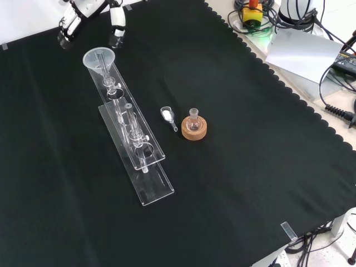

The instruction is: Pick up the funnel from the transparent funnel stand.

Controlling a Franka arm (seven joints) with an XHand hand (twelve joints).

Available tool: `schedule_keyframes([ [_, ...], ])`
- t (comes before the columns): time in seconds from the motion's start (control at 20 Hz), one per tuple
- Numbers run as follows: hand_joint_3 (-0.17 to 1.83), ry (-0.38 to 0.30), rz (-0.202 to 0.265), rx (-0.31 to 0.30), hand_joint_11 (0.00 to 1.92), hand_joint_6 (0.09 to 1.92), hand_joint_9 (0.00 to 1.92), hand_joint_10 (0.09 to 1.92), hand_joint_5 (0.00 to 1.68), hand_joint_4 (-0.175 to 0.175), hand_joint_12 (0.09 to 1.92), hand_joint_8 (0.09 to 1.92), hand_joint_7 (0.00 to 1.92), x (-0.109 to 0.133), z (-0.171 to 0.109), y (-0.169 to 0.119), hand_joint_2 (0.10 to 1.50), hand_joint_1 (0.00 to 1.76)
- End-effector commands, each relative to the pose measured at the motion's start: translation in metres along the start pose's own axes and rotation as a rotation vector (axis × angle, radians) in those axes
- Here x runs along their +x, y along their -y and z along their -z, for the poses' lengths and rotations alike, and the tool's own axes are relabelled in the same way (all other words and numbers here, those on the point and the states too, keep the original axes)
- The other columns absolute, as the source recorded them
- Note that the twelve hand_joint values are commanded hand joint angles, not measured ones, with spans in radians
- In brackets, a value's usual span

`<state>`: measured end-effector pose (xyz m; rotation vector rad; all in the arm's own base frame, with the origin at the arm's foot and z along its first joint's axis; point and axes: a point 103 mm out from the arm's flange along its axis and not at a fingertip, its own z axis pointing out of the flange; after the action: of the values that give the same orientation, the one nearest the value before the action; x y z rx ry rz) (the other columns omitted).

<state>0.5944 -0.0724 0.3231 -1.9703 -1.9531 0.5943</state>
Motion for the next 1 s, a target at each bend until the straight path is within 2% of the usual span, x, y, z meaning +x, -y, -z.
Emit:
schedule_keyframes([
  [0.05,0.51,0.028,0.013,0.026,0.29,0.09,0.18,0.84,0.08,0.042,1.53,0.42,0.0,0.014,-0.009,-0.003,0.68,0.58],
  [0.45,0.51,0.067,0.008,-0.011,0.31,0.09,0.16,0.83,0.06,0.037,1.51,0.38,0.0,0.026,-0.024,-0.008,0.68,0.58],
  [0.65,0.5,0.079,0.007,-0.037,0.3,0.09,0.09,0.84,0.05,0.036,1.51,0.24,0.0,0.021,-0.028,-0.009,0.68,0.6],
  [1.0,0.49,0.081,-0.003,-0.017,0.29,0.09,0.04,0.86,0.06,0.037,1.51,0.16,0.0,0.015,-0.032,-0.014,0.68,0.63],
])
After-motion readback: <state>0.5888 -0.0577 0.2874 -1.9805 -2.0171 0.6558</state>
